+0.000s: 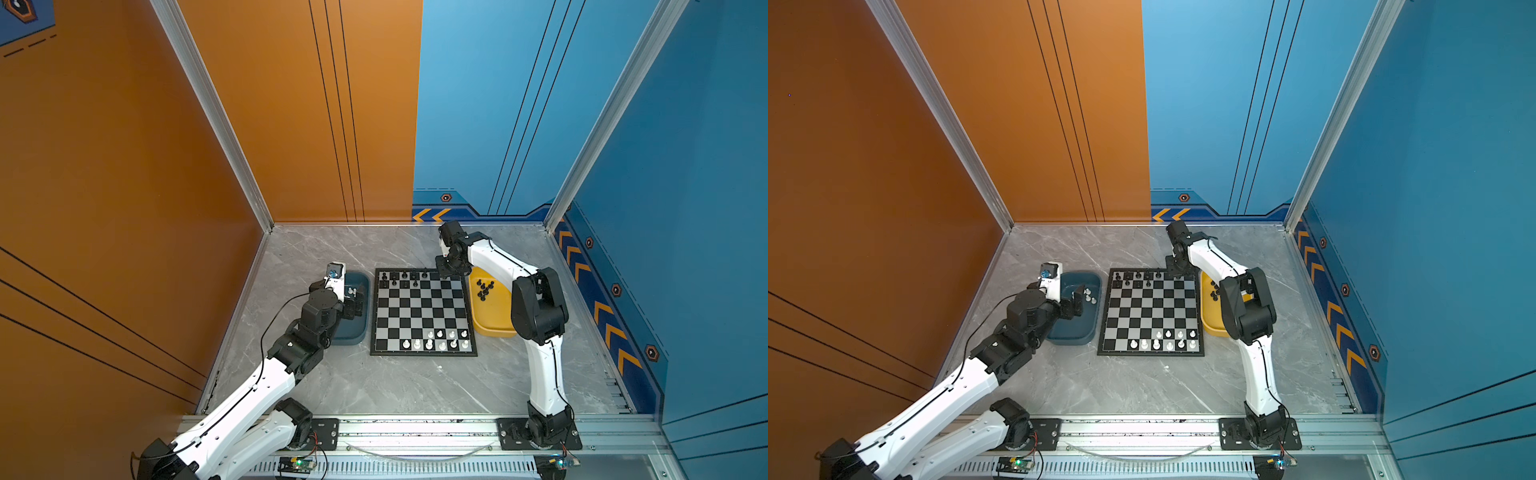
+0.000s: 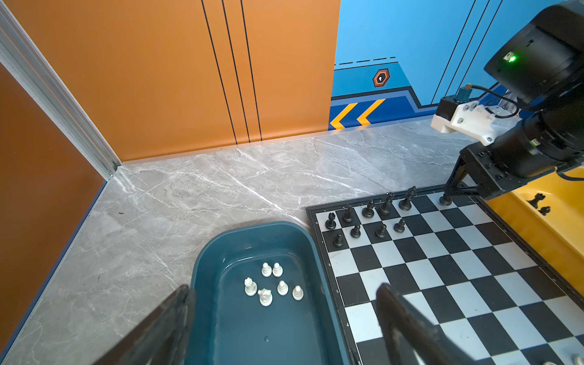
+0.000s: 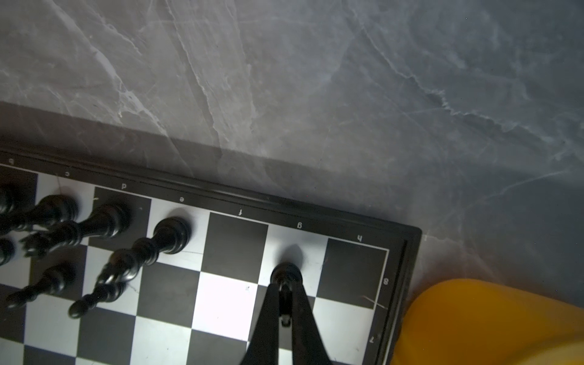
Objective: Set up the chess pieces on the board
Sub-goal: 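Carry the black piece from the yellow tray to the board's far rank, then lower the black piece onto its square and open the right gripper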
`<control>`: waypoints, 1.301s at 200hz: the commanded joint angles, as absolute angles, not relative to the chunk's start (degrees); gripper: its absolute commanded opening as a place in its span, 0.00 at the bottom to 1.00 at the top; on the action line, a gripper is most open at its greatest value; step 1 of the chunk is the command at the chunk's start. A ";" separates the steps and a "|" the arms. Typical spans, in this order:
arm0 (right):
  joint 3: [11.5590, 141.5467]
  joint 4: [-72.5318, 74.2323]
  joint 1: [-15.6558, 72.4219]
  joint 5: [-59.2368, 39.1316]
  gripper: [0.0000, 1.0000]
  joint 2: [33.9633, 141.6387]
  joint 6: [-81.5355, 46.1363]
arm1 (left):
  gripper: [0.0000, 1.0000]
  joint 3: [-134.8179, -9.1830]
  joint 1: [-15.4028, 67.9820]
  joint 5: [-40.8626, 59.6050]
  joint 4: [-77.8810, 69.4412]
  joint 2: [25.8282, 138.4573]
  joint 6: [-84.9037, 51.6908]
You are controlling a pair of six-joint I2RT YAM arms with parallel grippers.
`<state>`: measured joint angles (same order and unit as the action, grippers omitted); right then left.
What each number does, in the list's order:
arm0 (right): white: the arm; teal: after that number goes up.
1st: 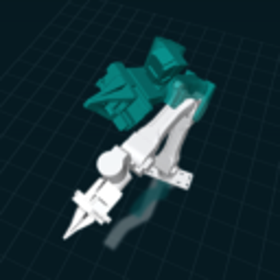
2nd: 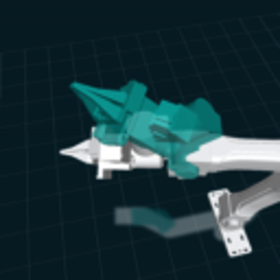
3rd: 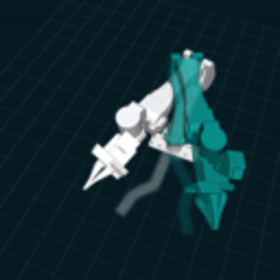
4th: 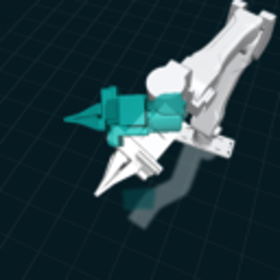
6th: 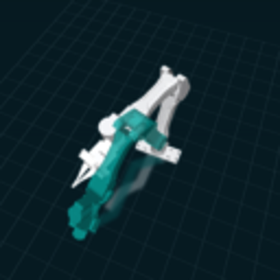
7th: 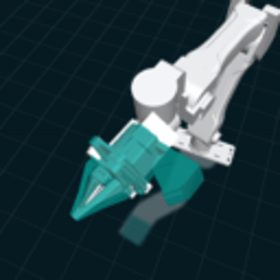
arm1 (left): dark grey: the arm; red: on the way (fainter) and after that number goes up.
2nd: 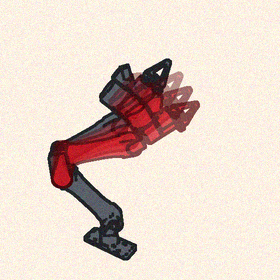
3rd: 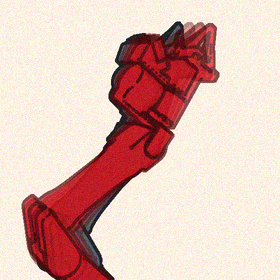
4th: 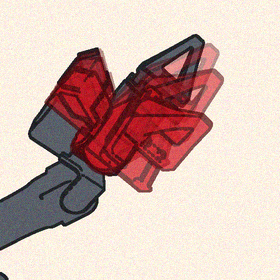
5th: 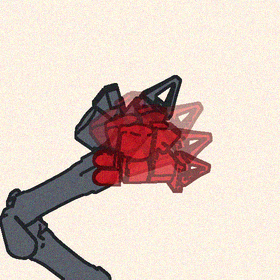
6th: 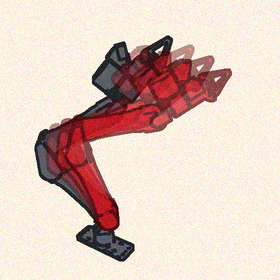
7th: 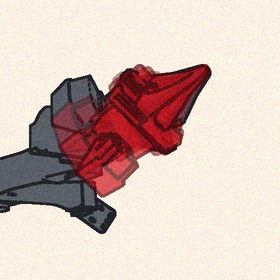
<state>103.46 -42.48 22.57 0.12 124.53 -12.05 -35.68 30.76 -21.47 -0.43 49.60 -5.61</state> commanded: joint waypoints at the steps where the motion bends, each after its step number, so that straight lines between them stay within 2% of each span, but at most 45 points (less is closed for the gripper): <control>1: 105.29 -43.21 22.33 1.67 0.00 125.73 -13.10 | 0.92 -34.99 30.41 -22.35 -0.97 49.66 -4.92; 77: 105.55 -43.24 21.80 1.41 0.00 126.91 -13.33 | 0.92 -35.06 30.31 -22.32 -1.05 49.87 -4.87; 131: 105.21 -43.39 21.80 1.05 0.18 126.64 -13.47 | 0.92 -35.14 30.23 -22.15 -0.97 49.80 -4.84; 164: 105.16 -43.35 21.80 0.79 0.21 126.25 -13.69 | 0.92 -35.05 30.15 -22.14 -1.06 50.05 -4.99; 210: 105.12 -43.47 21.71 0.08 0.31 124.77 -14.13 | 0.92 -35.18 30.15 -21.85 -0.97 49.88 -4.96; 260: 101.41 -42.79 20.88 1.43 0.34 115.16 -14.00 | 0.92 -35.16 30.15 -21.85 -0.62 49.14 -5.23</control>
<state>103.72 -42.50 21.87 0.27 124.05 -13.54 -35.68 30.65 -21.45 -0.43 49.93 -5.58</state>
